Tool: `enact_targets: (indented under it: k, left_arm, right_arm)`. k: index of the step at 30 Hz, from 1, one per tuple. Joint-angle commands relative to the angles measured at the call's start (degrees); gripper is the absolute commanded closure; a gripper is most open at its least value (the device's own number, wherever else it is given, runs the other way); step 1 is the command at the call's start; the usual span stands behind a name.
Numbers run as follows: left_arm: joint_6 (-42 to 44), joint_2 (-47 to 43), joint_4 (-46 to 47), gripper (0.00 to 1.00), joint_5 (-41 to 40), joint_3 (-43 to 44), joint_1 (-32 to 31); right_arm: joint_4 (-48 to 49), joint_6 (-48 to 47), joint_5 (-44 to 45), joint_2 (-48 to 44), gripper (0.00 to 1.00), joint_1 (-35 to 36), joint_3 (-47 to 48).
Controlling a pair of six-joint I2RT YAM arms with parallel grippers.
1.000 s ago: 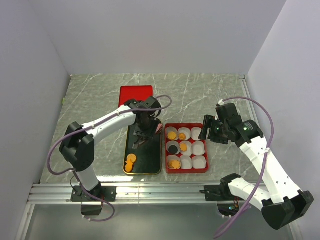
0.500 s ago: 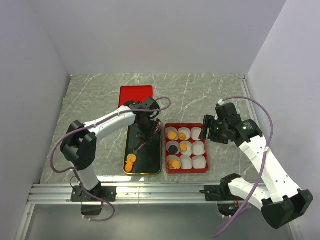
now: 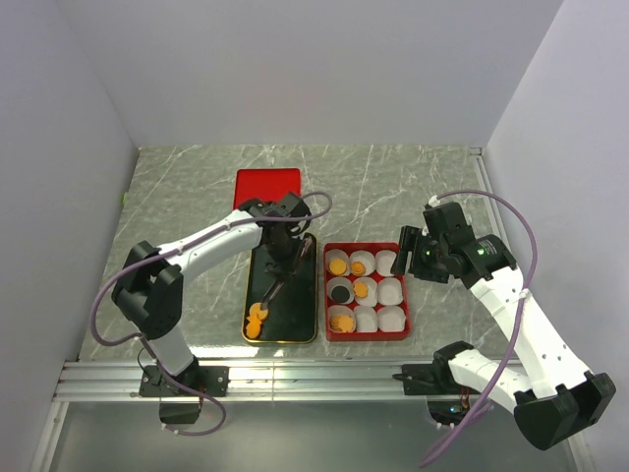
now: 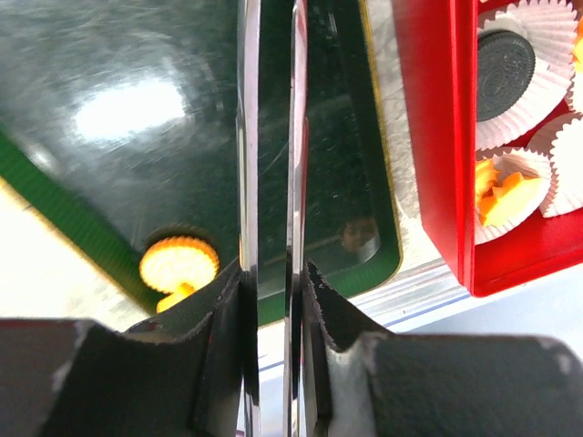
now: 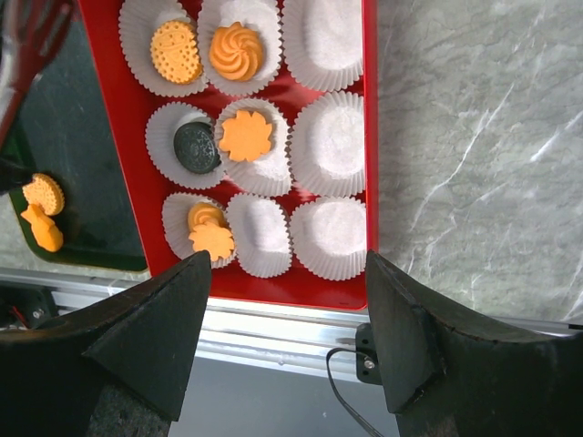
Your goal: Pack the cookies
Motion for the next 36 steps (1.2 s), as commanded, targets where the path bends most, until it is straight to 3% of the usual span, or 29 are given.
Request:
enact_targets:
  k: [1, 12, 17, 26, 32, 36]
  left_arm:
    - [-1.24, -4.59, -3.06, 0.73, -3.83, 3.68, 0.30]
    - [-4.05, -10.21, -8.25, 0.78, -6.91, 6.41, 0.30]
    - [-4.14, -13.38, -10.01, 0.78, -3.41, 9.92, -0.23]
    - [-7.65, -15.67, -8.61, 0.76, 1.69, 11.78, -14.28]
    - [-12.31, -14.61, -2.02, 0.75, 7.23, 8.61, -23.85]
    - [-14.95, -14.26, 2.55, 0.75, 11.36, 5.98, -26.85]
  right_arm:
    - [1.47, -0.48, -0.15, -0.37, 0.25, -0.08, 1.30]
    - [1.65, -0.04, -1.56, -1.25, 0.25, 0.01, 1.03]
    - [1.65, 0.14, -2.00, -1.51, 0.25, 0.10, 1.12]
    - [1.12, 0.31, -1.91, -1.60, 0.26, 0.19, 2.79]
    - [-0.37, -0.30, 0.64, -0.64, 0.25, 0.36, 6.30]
    - [-0.72, 0.05, 0.29, -0.28, 0.25, 0.28, 7.62]
